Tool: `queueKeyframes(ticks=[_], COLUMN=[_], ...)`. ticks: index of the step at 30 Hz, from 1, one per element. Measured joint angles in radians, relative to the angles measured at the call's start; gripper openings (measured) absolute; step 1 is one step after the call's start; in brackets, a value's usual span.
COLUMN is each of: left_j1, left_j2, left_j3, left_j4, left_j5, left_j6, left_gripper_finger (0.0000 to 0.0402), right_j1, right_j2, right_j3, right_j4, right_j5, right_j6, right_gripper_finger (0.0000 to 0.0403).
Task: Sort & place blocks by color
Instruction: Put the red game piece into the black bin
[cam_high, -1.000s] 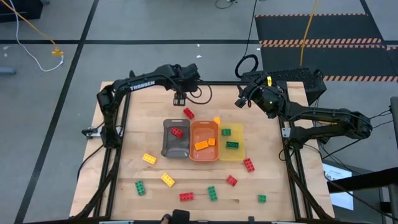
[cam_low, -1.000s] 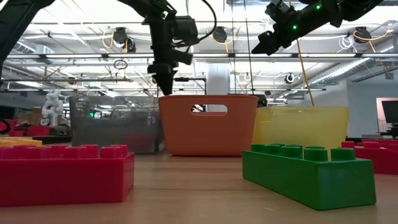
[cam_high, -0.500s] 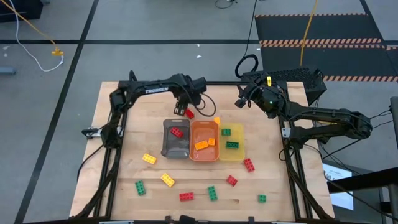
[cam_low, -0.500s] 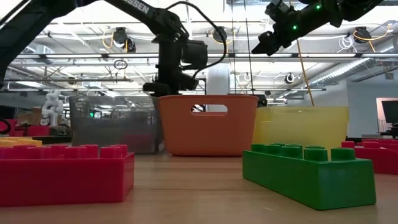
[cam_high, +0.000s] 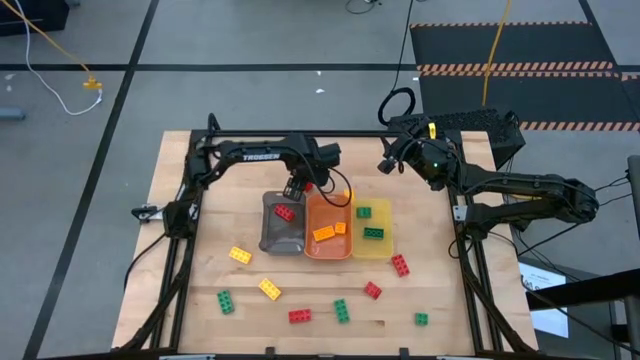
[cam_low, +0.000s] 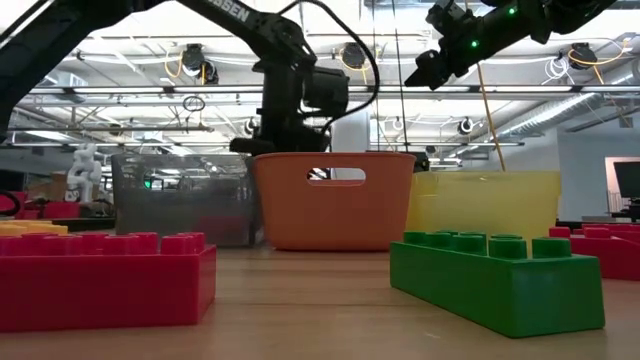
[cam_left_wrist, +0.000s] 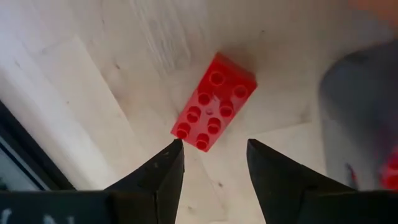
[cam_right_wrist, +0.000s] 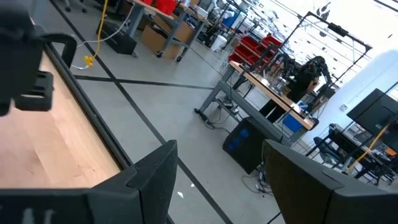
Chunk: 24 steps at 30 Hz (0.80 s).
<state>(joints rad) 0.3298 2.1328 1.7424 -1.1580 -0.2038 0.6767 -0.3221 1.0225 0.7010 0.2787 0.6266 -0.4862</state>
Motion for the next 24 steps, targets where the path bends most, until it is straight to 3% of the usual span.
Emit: queueKeyframes(ticks=[6,17,24], left_j1=[-0.001,0.004,0.019], left_j2=[0.006,0.007,0.007], left_j3=[0.0,0.0,0.0], left_j4=[-0.01,0.027,0.027], left_j5=[-0.015,-0.014,-0.013], left_j6=[-0.014,-0.075,-0.194], left_gripper_finger=[0.0192,0.031,0.0326], right_j1=[0.024,0.025,0.025], right_j2=[-0.01,-0.039,-0.039], right_j3=[0.0,0.0,0.0], right_j4=[-0.001,-0.006,-0.007], right_j5=[0.0,0.0,0.0], right_j6=[-0.014,0.002,0.003], right_gripper_finger=[0.0226,0.0226,0.0226])
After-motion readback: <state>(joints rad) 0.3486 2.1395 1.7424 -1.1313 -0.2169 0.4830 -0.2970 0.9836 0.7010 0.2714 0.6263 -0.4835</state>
